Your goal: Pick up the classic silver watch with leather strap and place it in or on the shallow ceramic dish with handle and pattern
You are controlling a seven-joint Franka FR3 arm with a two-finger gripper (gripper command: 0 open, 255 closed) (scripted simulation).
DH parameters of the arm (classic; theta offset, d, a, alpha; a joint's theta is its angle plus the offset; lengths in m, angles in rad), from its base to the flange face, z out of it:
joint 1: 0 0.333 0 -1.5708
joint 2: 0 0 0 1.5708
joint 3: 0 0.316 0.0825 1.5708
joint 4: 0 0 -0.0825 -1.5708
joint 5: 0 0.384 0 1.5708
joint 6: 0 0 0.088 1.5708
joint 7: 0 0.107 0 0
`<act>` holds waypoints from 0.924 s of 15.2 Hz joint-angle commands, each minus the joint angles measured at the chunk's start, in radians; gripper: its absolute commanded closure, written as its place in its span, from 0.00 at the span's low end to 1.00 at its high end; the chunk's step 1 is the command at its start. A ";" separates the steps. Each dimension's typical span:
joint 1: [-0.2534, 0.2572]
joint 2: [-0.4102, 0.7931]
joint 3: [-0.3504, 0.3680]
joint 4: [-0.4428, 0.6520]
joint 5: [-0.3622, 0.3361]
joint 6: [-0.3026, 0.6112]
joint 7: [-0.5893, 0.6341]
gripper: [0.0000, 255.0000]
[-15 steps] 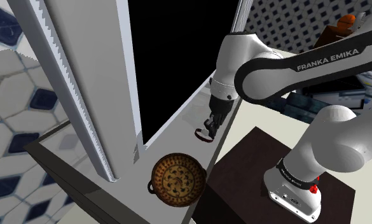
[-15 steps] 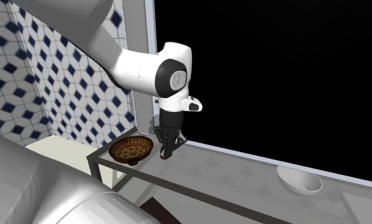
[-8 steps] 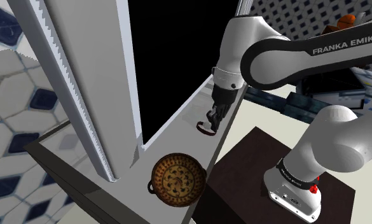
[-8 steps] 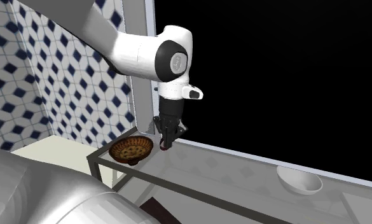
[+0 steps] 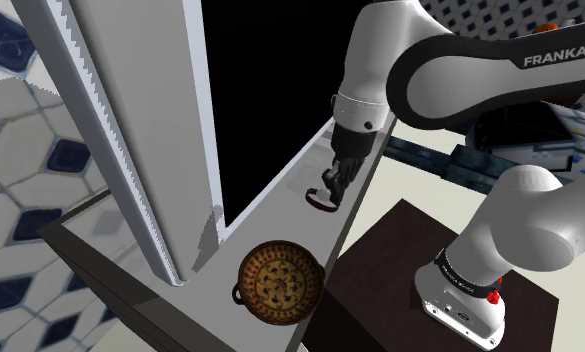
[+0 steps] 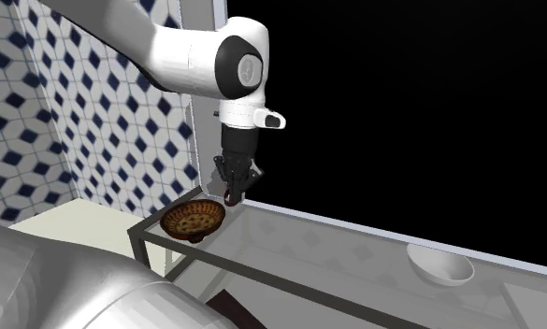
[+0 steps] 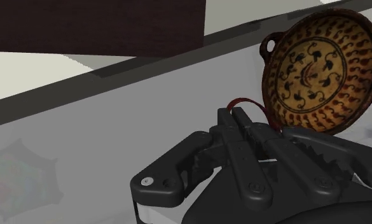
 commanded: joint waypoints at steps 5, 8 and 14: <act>0.052 0.067 0.126 0.087 0.054 0.015 0.153 1.00; 0.066 0.116 0.191 0.145 0.066 0.024 0.233 1.00; 0.072 0.186 0.266 0.179 0.070 0.079 0.307 1.00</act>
